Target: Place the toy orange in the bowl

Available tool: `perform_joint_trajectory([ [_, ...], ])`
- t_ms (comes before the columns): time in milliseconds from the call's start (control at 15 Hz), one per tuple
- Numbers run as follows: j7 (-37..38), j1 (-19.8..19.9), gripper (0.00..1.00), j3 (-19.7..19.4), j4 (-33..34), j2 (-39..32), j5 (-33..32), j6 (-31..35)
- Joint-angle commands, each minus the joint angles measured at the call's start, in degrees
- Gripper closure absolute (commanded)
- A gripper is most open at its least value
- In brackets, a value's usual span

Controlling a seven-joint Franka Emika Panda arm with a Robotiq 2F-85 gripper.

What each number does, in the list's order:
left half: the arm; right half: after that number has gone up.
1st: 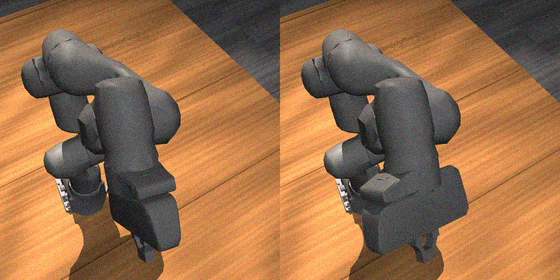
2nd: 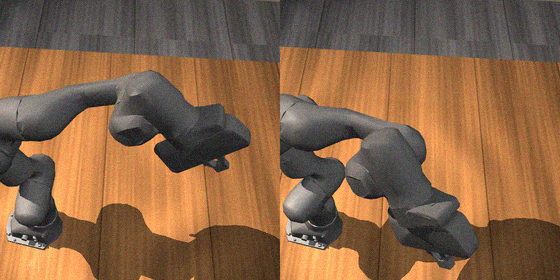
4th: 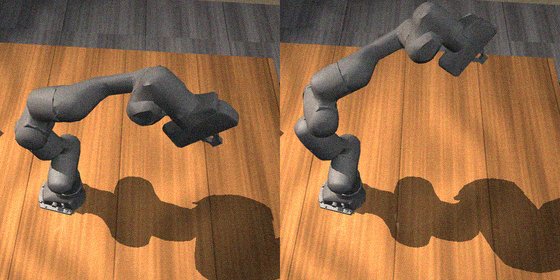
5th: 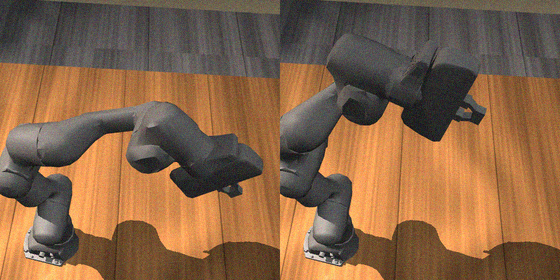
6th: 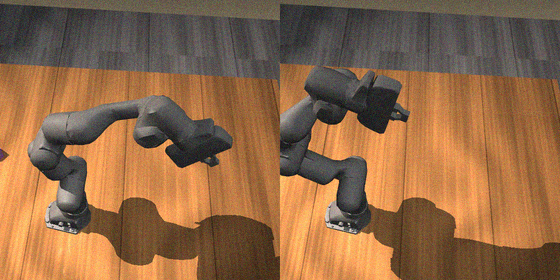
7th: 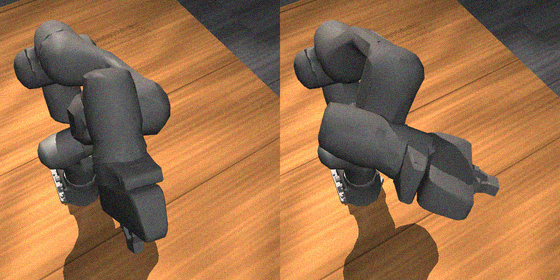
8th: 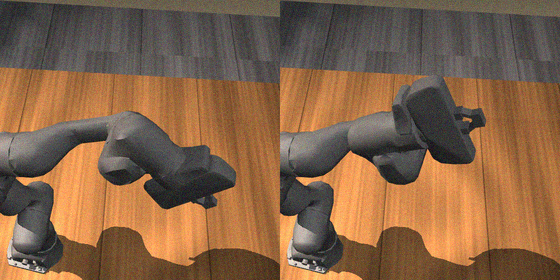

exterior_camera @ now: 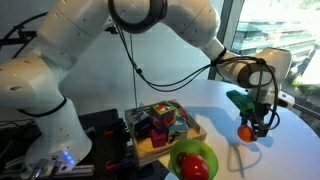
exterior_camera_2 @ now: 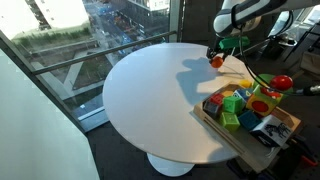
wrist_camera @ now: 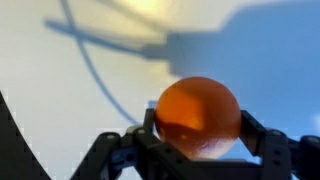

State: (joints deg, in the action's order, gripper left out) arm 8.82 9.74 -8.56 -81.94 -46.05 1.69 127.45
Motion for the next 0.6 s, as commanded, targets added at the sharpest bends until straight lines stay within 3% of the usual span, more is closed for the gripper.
perform_joint_trajectory([
  [0, -1.13, 0.06, 0.44, -0.09, -1.82, 4.19, -0.49, -4.22],
  [533, -2.28, -0.88, 0.44, -1.29, -11.11, 13.59, -4.27, -5.03],
])
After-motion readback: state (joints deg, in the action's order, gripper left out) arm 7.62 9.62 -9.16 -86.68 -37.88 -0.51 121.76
